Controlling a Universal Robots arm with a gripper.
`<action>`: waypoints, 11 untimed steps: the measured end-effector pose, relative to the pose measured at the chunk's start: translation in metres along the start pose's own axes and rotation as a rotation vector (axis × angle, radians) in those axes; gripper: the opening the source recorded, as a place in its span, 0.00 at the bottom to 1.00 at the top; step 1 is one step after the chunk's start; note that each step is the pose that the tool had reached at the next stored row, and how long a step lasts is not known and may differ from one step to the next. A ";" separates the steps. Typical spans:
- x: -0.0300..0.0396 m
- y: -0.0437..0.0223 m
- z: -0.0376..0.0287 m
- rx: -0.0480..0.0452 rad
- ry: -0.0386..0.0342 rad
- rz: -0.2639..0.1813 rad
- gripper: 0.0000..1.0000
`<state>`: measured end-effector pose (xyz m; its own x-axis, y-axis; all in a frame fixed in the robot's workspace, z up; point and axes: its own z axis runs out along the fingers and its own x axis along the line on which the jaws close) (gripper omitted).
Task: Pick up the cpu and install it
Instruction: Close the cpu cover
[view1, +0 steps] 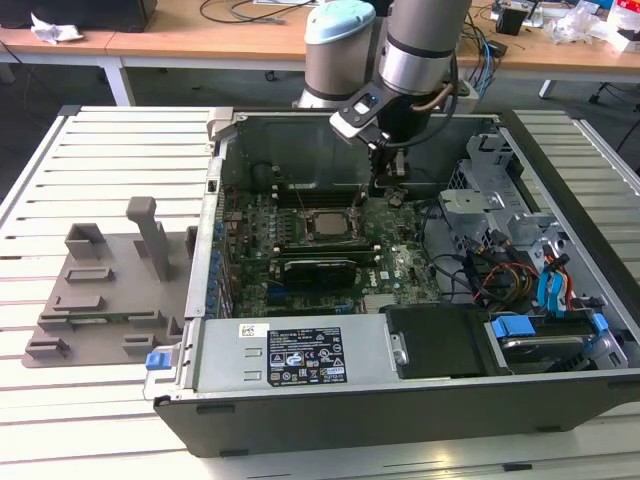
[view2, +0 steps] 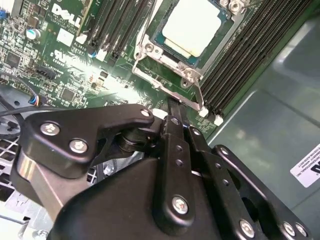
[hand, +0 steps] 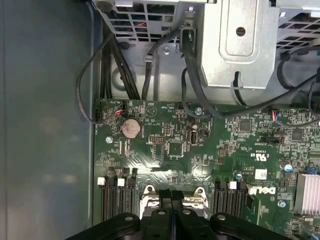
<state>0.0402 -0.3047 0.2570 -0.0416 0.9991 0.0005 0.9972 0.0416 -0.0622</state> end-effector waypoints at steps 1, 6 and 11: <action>0.0000 -0.0014 0.0001 0.0000 -0.0001 0.000 0.11; 0.0004 -0.0102 0.0009 0.0001 -0.0001 0.000 0.11; 0.0009 -0.0211 0.0024 0.0000 0.0000 0.000 0.11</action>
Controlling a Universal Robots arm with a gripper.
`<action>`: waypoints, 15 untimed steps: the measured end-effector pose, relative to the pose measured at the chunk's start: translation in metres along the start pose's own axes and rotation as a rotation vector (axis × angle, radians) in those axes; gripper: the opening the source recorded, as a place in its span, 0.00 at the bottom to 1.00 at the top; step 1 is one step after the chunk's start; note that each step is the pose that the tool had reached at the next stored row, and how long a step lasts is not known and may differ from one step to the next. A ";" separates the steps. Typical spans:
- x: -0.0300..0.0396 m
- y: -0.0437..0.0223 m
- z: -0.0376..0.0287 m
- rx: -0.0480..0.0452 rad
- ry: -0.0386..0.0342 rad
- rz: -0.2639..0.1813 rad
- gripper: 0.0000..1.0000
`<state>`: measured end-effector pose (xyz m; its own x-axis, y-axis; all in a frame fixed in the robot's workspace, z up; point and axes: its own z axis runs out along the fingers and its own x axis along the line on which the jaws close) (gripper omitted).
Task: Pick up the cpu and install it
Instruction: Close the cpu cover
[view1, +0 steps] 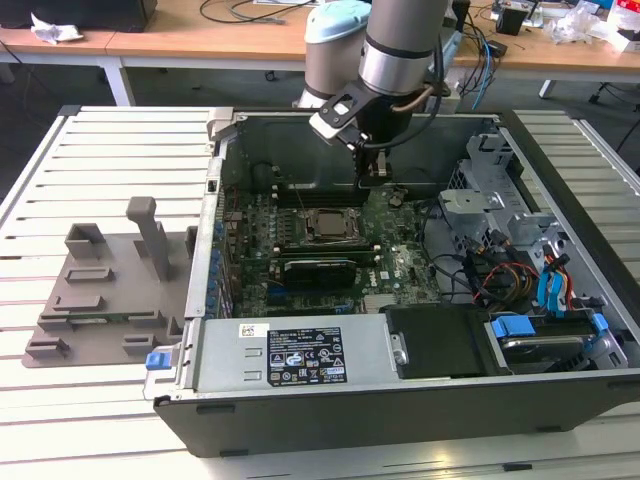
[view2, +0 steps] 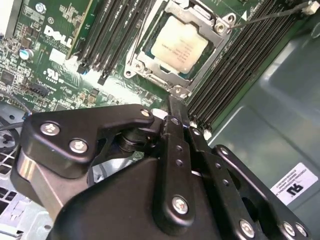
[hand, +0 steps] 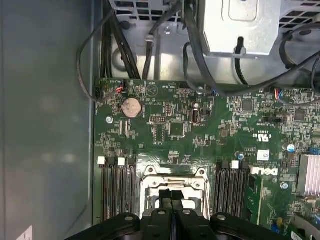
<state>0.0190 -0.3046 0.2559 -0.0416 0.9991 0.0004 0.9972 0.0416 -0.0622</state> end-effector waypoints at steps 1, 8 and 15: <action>0.0000 -0.0016 0.0019 0.0000 -0.0001 0.000 0.11; 0.0017 -0.0411 0.0287 -0.0001 0.0021 0.000 0.11; 0.0023 -0.0545 0.0531 -0.0001 0.0024 0.000 0.11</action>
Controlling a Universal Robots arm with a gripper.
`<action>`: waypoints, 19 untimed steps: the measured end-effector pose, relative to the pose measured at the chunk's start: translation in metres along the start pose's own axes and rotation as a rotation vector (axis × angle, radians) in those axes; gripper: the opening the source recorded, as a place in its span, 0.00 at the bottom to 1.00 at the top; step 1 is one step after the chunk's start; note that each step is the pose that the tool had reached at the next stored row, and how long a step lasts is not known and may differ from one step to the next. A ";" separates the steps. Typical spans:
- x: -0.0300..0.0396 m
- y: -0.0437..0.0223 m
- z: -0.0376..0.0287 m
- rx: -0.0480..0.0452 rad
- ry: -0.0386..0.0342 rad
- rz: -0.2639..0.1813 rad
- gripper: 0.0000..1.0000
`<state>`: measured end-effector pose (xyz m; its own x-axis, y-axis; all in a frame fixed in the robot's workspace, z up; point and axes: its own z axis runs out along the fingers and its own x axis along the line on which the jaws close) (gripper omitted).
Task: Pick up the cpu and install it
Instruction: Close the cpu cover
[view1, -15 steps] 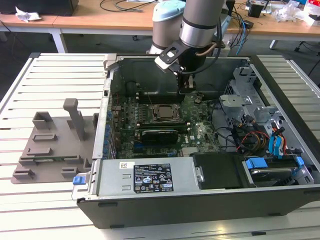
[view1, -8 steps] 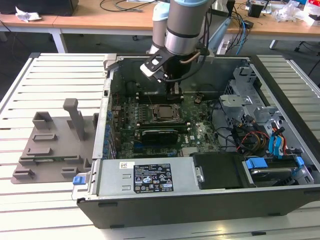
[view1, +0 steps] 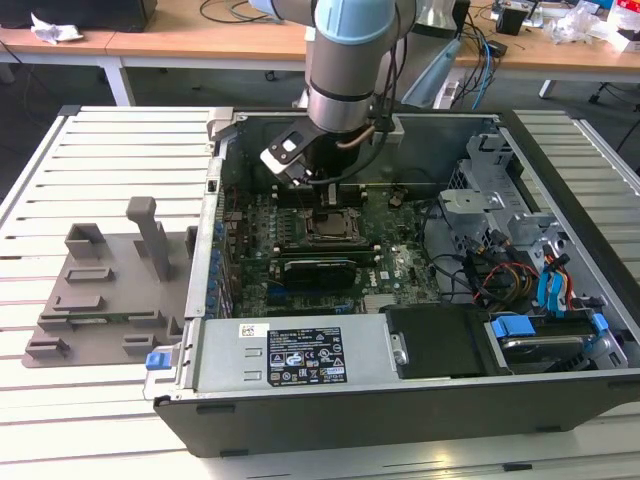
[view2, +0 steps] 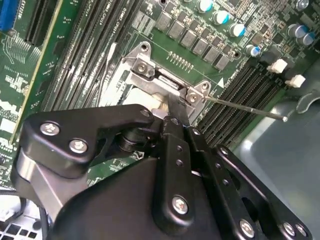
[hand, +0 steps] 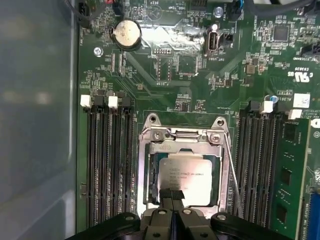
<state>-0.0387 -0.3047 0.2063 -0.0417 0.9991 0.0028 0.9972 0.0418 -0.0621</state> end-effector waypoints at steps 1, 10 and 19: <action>-0.0001 -0.0004 0.0004 0.0002 0.0007 0.000 0.11; -0.0011 0.0216 -0.0112 0.0003 0.0014 -0.001 0.11; -0.0010 0.0196 -0.0548 0.0002 0.0039 -0.001 0.11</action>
<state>-0.0158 -0.3049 0.2598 -0.0423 0.9991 0.0067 0.9971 0.0426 -0.0623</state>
